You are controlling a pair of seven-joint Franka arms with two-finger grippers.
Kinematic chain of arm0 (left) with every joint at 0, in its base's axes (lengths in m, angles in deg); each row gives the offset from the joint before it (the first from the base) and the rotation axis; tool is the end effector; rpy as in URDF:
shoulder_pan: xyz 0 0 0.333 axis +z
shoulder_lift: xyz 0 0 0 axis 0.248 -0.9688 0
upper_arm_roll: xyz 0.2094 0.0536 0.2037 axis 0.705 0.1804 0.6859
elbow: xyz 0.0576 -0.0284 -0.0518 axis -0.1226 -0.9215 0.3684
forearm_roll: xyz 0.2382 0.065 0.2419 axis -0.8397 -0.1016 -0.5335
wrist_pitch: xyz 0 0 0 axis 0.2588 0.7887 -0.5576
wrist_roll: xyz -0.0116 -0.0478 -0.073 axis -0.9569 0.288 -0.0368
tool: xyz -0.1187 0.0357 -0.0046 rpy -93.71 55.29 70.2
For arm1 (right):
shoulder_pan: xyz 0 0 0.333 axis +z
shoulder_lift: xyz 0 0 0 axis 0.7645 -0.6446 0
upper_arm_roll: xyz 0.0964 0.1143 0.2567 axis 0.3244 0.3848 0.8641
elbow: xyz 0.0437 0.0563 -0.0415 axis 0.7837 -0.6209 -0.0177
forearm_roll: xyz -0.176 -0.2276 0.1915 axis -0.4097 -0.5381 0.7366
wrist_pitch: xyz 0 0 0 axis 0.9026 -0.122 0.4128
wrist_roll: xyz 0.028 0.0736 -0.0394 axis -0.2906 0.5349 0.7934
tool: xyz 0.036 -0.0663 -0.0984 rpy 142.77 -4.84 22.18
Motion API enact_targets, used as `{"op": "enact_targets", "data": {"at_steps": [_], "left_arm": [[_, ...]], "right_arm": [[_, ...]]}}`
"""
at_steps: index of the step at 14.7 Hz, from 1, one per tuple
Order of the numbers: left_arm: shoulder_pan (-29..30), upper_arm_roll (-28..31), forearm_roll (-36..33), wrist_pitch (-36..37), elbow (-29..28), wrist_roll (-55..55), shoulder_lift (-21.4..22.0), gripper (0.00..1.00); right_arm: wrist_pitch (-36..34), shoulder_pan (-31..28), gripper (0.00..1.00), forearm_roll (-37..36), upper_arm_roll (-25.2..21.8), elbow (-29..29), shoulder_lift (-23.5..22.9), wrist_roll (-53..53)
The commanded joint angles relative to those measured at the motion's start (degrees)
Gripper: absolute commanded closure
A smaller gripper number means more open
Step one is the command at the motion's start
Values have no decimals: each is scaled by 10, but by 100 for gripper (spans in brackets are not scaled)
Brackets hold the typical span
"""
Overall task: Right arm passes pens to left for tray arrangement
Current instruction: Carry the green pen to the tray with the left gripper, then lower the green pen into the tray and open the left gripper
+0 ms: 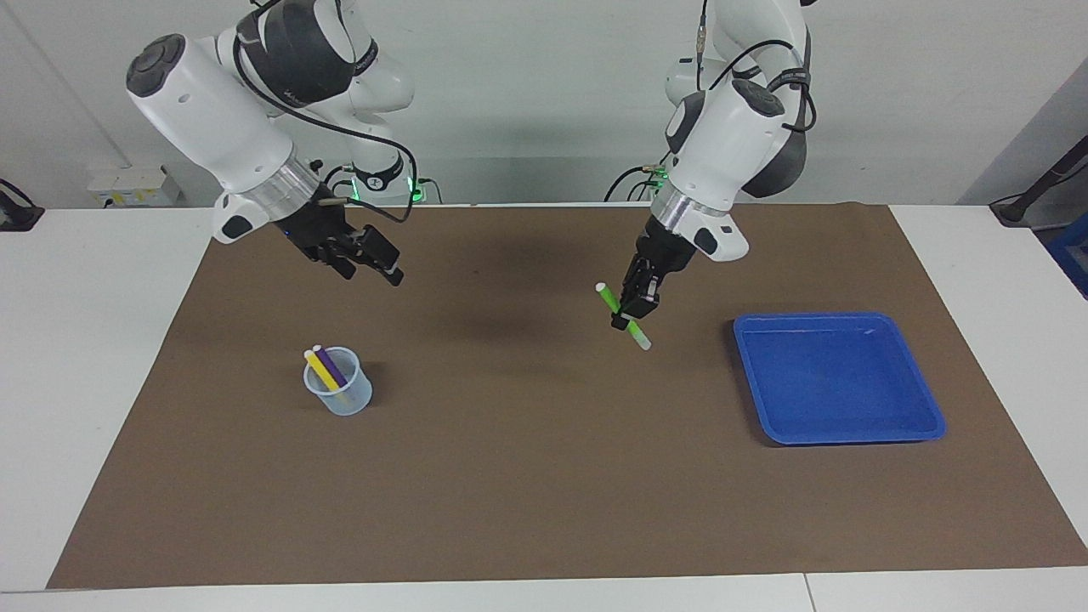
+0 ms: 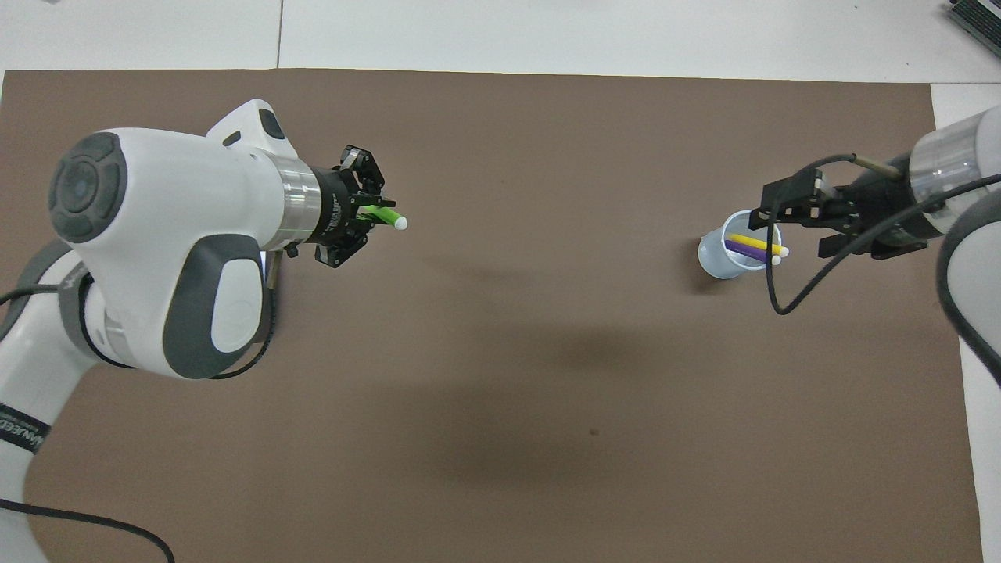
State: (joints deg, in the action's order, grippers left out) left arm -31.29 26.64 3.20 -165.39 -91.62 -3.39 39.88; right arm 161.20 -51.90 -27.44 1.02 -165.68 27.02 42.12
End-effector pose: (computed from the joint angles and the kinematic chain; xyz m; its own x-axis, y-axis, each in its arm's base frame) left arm 0.5394 -0.2173 0.4845 0.5113 0.8334 -0.2097 0.8368 -0.4272 0.3426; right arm 0.5285 0.0317 0.5490 0.9727 -0.2254 -0.0547 -0.2318 -0.9526 -0.1968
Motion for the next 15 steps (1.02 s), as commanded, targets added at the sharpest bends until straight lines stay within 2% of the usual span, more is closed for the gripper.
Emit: {"op": "enact_targets", "data": {"at_steps": [1,5,9,15], "left_arm": [[41,-5,-8,36,6,98,1,100],[94,-3,-21,81,0,287,7,100],[136,-3,-102,130,-8,478,9,100],[205,-3,-179,111,-30,672,8,100]], "right_arm": [[-24,-15,0,-73,6,-1,21,65],[-16,-21,0,-92,6,-22,33,102],[-15,-22,0,-108,8,-42,43,104],[-20,-26,0,-107,8,-42,43,106]]}}
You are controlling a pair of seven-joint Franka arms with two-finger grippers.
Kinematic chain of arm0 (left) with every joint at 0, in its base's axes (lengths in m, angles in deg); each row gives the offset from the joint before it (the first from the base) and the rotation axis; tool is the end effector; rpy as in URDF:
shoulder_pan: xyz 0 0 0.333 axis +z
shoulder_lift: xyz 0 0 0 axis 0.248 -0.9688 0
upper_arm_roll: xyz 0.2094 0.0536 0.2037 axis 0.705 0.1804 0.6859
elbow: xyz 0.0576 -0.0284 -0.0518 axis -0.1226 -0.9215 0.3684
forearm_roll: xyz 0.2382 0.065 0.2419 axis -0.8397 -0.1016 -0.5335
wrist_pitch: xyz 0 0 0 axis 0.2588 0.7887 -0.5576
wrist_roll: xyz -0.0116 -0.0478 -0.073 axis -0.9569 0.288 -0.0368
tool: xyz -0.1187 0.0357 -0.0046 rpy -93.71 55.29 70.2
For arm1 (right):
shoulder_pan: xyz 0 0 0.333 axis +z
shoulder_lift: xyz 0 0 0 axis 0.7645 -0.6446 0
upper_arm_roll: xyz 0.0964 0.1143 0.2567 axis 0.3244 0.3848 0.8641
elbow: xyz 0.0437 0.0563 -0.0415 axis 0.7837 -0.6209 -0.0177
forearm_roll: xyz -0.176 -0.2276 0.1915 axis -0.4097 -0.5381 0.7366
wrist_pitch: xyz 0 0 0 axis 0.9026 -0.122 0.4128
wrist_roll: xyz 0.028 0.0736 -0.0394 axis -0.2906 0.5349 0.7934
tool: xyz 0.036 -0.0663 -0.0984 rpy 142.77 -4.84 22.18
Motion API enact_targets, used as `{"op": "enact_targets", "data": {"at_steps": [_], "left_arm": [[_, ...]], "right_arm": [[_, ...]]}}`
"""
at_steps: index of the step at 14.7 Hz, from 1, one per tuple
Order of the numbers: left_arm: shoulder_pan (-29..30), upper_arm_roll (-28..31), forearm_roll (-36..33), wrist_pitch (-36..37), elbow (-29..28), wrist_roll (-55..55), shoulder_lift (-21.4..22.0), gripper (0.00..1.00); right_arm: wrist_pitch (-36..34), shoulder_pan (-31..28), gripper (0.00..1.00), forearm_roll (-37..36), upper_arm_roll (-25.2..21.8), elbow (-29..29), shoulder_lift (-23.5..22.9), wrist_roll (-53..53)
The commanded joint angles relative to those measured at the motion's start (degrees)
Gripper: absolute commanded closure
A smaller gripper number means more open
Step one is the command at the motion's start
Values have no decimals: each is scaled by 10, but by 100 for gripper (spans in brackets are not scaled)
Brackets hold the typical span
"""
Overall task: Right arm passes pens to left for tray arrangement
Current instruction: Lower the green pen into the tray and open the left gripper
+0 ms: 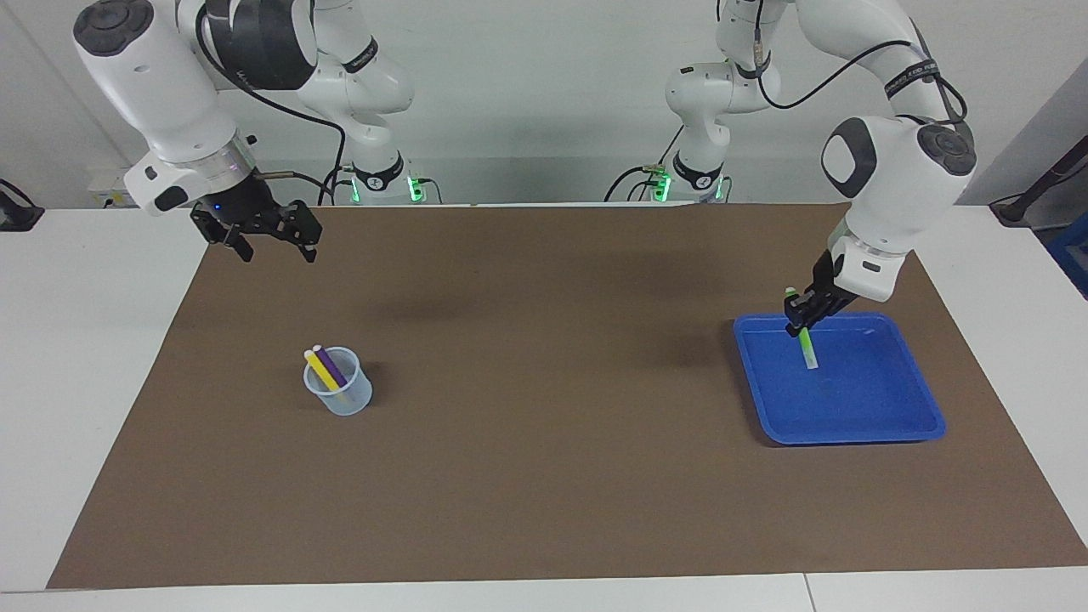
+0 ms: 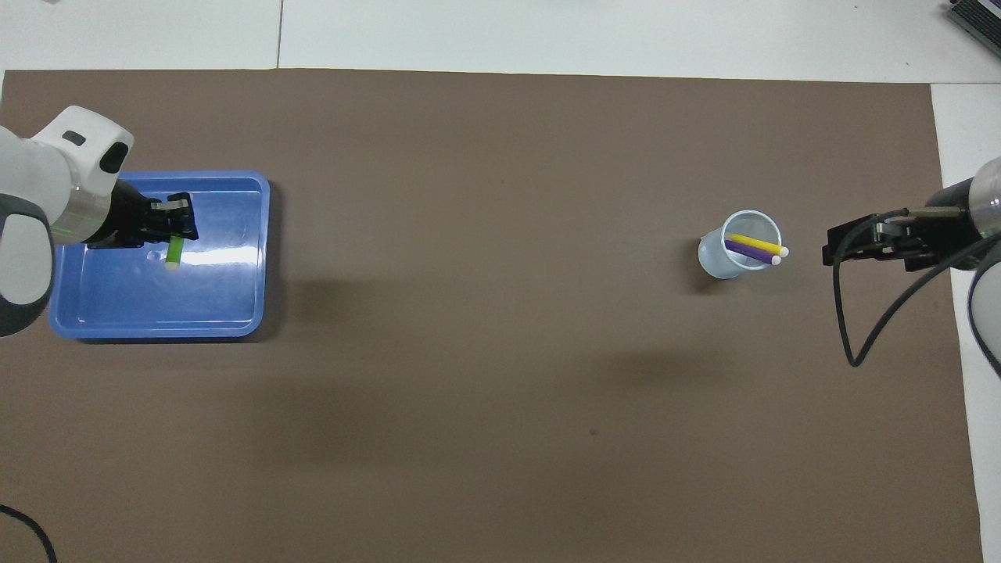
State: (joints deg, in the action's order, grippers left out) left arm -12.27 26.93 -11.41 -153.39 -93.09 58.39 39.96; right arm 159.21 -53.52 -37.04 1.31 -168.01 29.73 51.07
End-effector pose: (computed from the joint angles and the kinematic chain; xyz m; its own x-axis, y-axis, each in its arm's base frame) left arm 0.5540 -0.0176 0.4489 0.9819 0.1833 0.0480 0.1790 -0.9805 0.0815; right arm 0.5109 0.0012 0.5508 0.9960 -0.0812 -0.0371 -0.0824 -0.9960 -0.0339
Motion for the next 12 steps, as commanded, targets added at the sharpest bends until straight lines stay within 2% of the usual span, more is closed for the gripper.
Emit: {"op": "enact_targets", "data": {"at_steps": [1,4,7,12], "left_arm": [[25,-6,-44,-23,-18,73,4,100],[63,-6,-46,-81,-42,110,-10,100],[110,-6,-51,-111,-37,201,-37,100],[137,-6,-69,-170,-36,256,-83,100]], "right_arm": [[4,-9,0,-12,5,-19,16,16],[7,-3,0,-11,5,-22,17,13],[5,-5,0,-11,6,-22,17,16],[6,-6,0,-11,6,-26,19,14]]}}
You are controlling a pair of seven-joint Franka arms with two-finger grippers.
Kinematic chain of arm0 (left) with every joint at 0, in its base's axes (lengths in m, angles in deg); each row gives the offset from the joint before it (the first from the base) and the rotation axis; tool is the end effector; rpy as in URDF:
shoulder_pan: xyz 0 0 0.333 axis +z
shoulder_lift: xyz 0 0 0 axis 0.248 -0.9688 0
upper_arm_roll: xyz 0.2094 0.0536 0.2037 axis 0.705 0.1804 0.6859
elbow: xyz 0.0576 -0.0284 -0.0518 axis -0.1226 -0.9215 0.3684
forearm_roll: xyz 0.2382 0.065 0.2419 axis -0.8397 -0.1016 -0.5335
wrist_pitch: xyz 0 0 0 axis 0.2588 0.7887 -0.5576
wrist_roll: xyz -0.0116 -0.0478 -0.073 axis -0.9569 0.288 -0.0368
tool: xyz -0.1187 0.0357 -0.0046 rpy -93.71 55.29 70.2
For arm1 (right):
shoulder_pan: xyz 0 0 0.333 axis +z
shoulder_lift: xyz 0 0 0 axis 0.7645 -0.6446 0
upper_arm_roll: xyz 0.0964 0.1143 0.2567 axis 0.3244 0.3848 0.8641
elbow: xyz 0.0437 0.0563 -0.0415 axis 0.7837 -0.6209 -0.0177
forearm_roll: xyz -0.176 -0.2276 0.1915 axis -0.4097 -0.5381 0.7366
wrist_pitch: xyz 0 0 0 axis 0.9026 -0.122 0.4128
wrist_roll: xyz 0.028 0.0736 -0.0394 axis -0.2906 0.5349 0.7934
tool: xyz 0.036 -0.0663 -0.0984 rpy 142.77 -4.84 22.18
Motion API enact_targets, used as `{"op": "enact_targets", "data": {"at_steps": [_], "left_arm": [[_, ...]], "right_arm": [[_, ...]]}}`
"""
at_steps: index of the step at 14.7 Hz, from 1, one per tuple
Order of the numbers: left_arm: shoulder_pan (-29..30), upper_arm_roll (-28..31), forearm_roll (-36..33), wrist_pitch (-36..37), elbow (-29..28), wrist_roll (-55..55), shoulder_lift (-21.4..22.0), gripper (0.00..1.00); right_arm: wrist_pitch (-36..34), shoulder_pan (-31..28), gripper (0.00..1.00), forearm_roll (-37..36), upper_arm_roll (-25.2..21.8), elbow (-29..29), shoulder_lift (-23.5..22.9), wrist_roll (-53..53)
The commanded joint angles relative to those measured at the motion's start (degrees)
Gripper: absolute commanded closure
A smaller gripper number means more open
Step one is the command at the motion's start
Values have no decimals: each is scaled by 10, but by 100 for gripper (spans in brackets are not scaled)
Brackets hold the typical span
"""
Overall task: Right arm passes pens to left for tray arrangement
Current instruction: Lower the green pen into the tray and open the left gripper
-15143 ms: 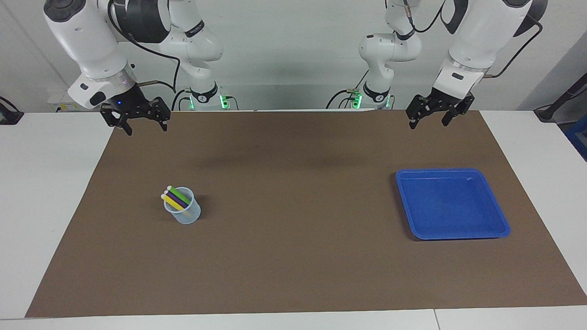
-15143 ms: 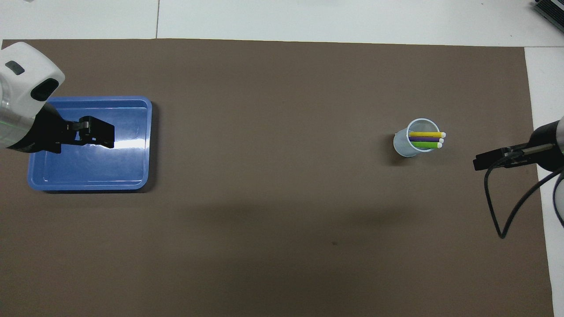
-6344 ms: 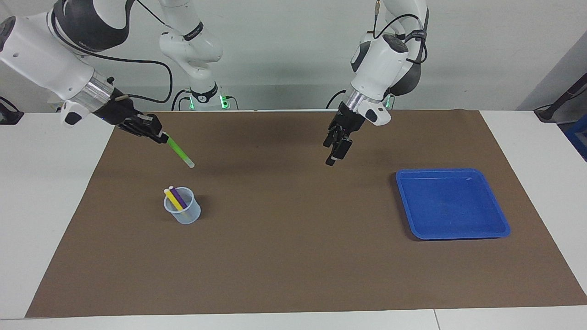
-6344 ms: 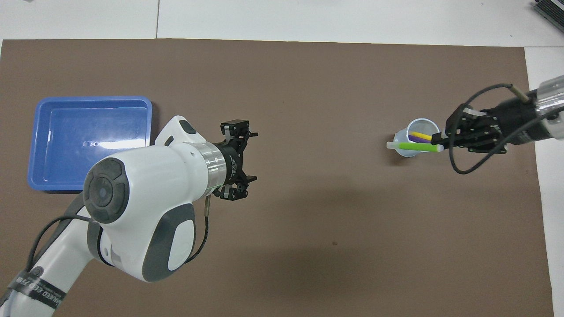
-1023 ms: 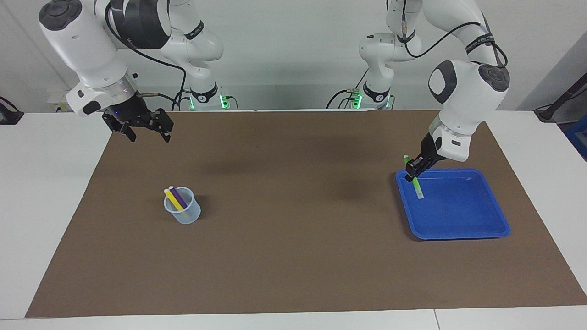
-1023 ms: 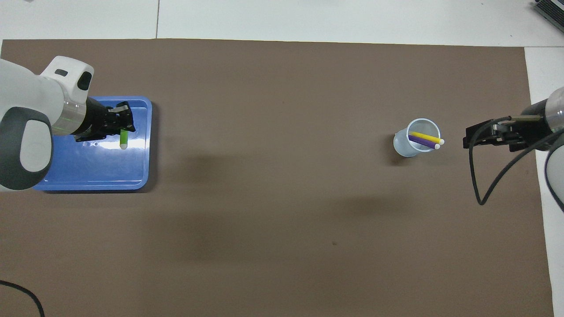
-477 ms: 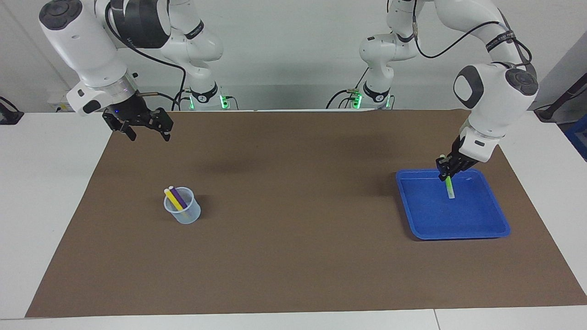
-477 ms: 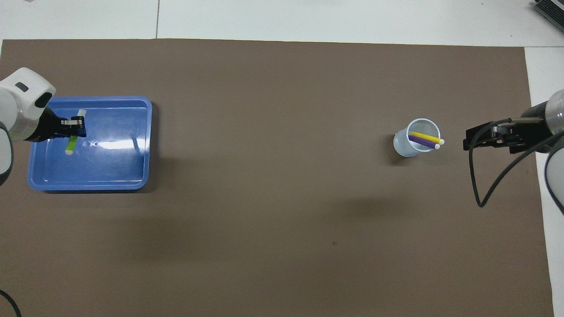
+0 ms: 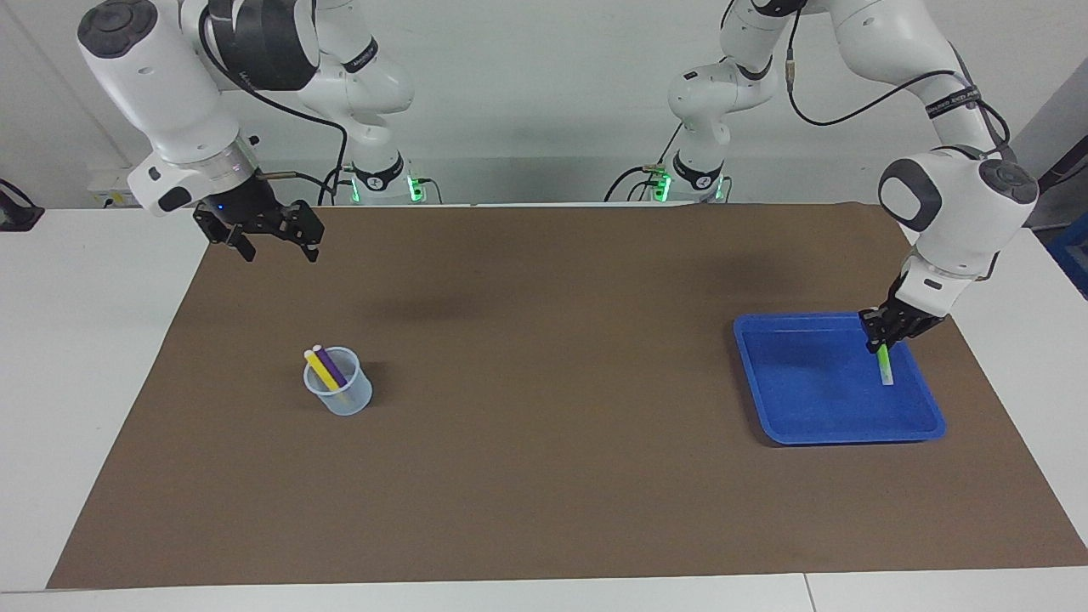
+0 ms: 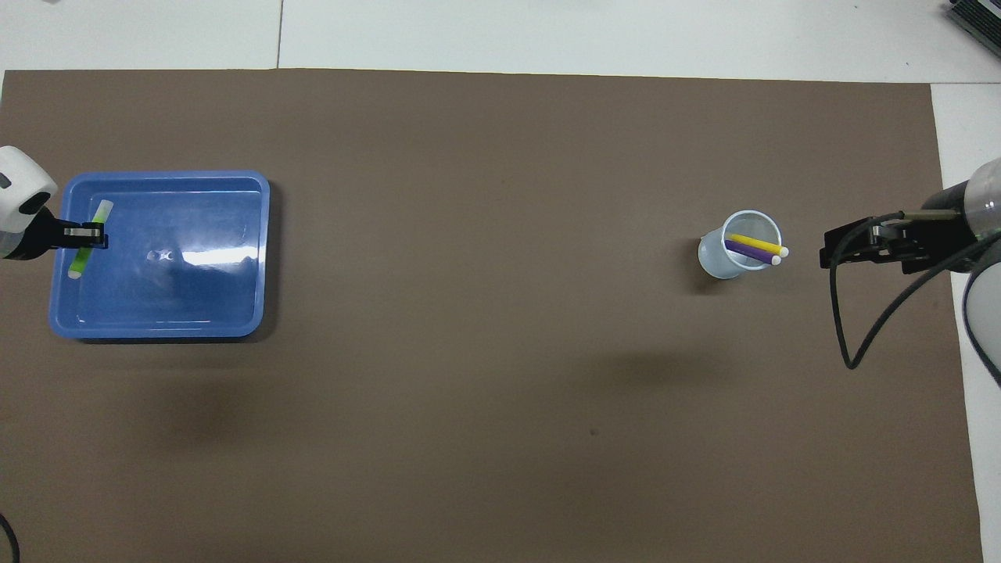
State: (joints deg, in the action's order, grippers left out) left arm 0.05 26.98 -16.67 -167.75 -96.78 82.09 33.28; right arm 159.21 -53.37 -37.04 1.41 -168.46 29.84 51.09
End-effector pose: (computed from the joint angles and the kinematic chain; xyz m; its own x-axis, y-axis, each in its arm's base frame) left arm 0.5688 0.1126 0.3796 0.9902 -0.0567 0.1277 -0.0526 -0.9980 -0.0353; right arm 0.5099 0.0035 0.5485 0.9961 -0.0765 -0.0430 -0.0779 -0.9964 -0.0334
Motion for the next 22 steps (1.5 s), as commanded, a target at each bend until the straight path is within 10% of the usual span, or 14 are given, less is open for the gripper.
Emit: {"op": "enact_targets", "data": {"at_steps": [1,16,22], "left_arm": [[20,-6,-16,-39,1,33,-27,100],[34,-6,-17,-127,-52,53,-65,99],[30,-6,-17,-122,-46,54,-65,57]], "right_arm": [[7,-7,0,-11,5,-28,22,14],[18,-4,0,-11,5,-32,24,35],[17,-5,0,-11,5,-32,24,36]]}}
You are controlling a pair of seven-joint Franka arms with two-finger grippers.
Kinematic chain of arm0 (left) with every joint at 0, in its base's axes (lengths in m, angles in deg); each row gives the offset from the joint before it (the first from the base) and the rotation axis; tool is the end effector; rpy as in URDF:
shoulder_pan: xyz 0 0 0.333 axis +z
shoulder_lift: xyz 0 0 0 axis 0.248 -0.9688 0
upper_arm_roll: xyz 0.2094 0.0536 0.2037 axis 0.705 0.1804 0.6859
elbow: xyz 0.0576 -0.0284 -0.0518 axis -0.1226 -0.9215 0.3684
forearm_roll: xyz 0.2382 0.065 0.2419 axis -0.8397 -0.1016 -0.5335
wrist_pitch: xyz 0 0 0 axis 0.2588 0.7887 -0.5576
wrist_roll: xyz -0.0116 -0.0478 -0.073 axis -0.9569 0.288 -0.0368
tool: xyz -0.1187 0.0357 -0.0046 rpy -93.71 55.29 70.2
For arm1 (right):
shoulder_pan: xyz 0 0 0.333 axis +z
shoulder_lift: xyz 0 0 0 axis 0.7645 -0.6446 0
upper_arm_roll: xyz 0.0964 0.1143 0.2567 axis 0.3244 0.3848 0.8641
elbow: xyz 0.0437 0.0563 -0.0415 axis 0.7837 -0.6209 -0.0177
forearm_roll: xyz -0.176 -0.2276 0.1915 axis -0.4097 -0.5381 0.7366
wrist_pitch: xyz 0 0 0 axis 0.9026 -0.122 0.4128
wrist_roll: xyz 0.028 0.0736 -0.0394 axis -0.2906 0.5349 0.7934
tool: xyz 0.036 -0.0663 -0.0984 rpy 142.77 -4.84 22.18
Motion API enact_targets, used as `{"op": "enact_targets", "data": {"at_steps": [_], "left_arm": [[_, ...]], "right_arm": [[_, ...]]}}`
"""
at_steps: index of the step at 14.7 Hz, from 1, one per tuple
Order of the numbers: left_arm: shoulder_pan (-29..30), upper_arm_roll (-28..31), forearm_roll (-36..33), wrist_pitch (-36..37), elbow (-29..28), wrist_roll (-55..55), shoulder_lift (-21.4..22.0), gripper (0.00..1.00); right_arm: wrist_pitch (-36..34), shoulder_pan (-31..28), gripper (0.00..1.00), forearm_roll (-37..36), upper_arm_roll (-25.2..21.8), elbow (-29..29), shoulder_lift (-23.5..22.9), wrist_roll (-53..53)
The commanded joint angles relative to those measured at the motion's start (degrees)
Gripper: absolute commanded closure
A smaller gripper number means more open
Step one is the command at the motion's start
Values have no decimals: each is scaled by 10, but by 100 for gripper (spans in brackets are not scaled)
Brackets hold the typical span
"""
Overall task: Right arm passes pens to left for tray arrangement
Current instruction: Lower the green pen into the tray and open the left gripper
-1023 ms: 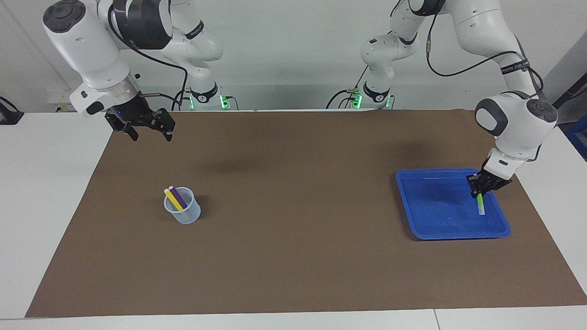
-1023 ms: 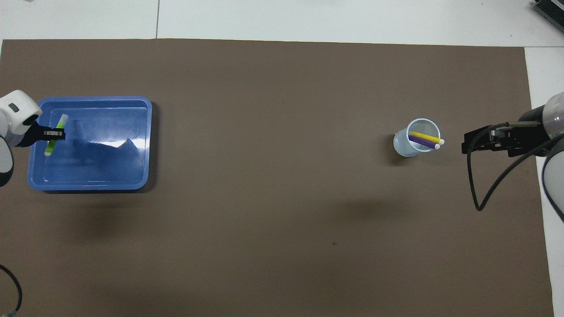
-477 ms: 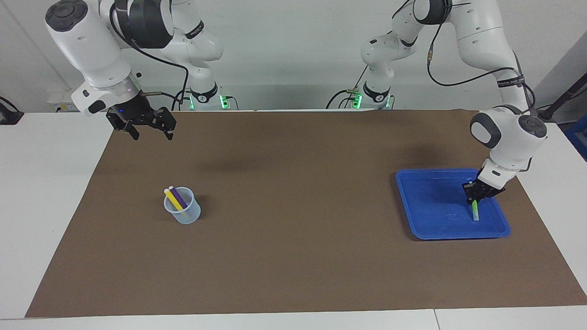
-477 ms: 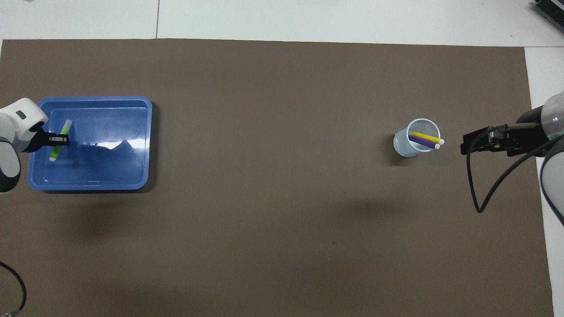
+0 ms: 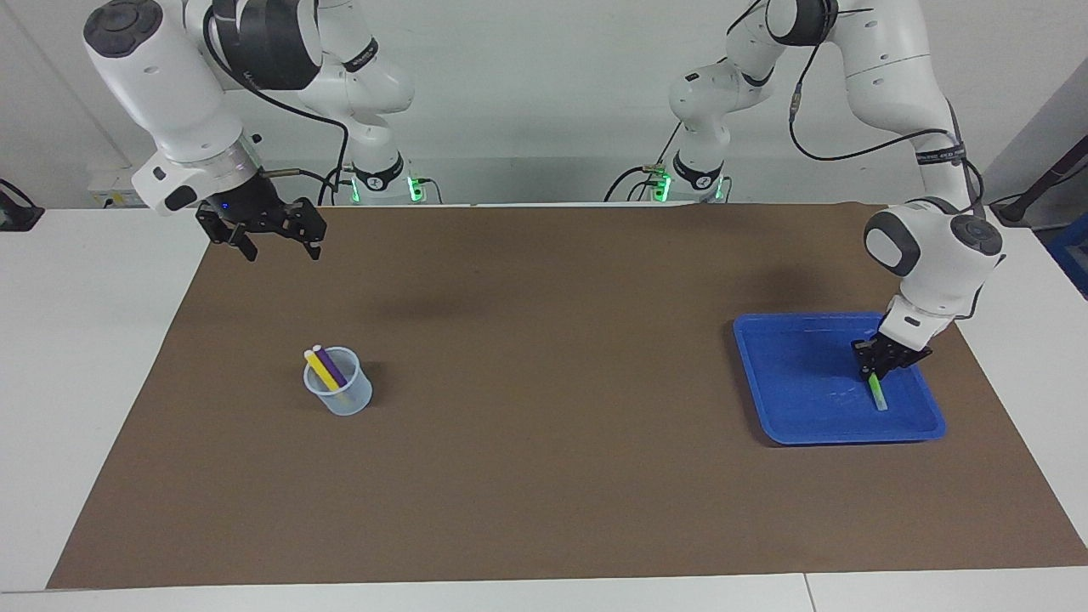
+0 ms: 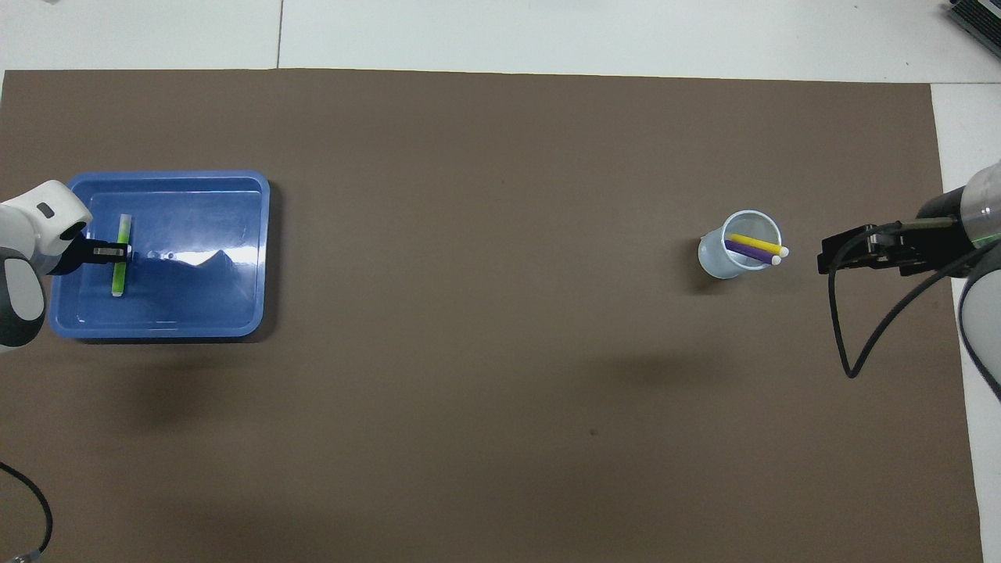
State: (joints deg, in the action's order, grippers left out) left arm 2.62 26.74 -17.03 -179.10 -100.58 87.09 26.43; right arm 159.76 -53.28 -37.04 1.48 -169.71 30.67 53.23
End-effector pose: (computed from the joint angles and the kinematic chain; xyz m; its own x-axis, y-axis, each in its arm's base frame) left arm 0.5698 0.1366 0.3028 0.9845 -0.1081 0.1380 -0.1029 -0.9937 -0.0444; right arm 0.5062 0.0051 0.5473 0.9985 -0.0368 -0.0395 -0.0382 -0.9987 -0.0341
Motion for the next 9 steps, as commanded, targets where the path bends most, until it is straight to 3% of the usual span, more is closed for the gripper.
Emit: {"op": "enact_targets", "data": {"at_steps": [1,3,9], "left_arm": [[4,-4,-14,-8,-5,3,3,48],[3,-4,-14,5,7,3,2,45],[-36,-5,-10,155,138,-58,-7,45]], "right_arm": [[12,-6,0,-11,5,-19,16,14],[12,-5,0,-11,5,-19,16,14],[11,-5,0,-11,5,-19,16,14]]}}
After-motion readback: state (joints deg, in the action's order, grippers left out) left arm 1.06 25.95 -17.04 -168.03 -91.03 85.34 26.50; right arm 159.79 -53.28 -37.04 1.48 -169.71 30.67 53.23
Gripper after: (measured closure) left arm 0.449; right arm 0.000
